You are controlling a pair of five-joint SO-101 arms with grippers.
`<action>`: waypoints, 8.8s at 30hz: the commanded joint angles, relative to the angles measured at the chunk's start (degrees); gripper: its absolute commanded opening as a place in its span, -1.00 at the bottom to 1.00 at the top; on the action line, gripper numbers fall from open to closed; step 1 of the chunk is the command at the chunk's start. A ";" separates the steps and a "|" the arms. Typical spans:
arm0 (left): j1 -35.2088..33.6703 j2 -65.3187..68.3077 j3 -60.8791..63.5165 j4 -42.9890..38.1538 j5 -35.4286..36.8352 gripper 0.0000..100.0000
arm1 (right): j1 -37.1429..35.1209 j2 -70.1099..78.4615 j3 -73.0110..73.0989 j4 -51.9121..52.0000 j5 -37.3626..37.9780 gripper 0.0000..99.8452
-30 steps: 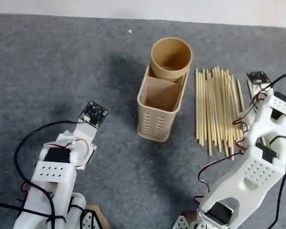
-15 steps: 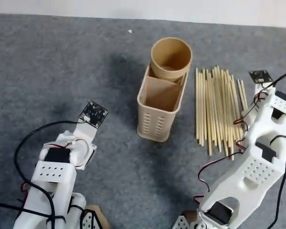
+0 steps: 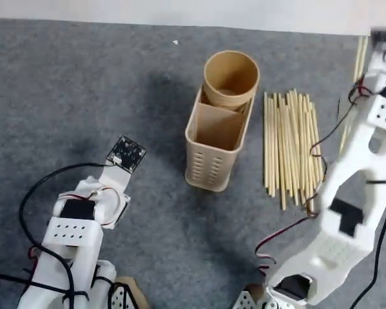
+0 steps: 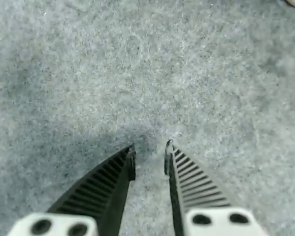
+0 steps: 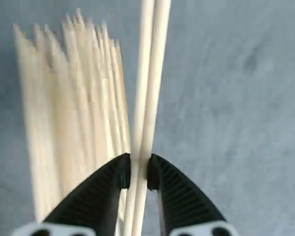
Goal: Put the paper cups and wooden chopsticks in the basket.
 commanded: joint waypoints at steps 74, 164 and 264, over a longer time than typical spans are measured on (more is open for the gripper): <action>3.12 -0.75 1.45 -2.02 -0.26 -0.74 | -2.68 -47.43 63.69 -23.34 10.73 -0.49; 3.47 -0.40 1.63 -2.02 -0.26 -0.74 | -5.23 -6.81 31.43 -14.55 2.64 -0.98; 3.56 -0.40 1.71 -2.02 -0.26 -0.74 | 5.85 27.74 10.59 -19.82 16.53 -0.34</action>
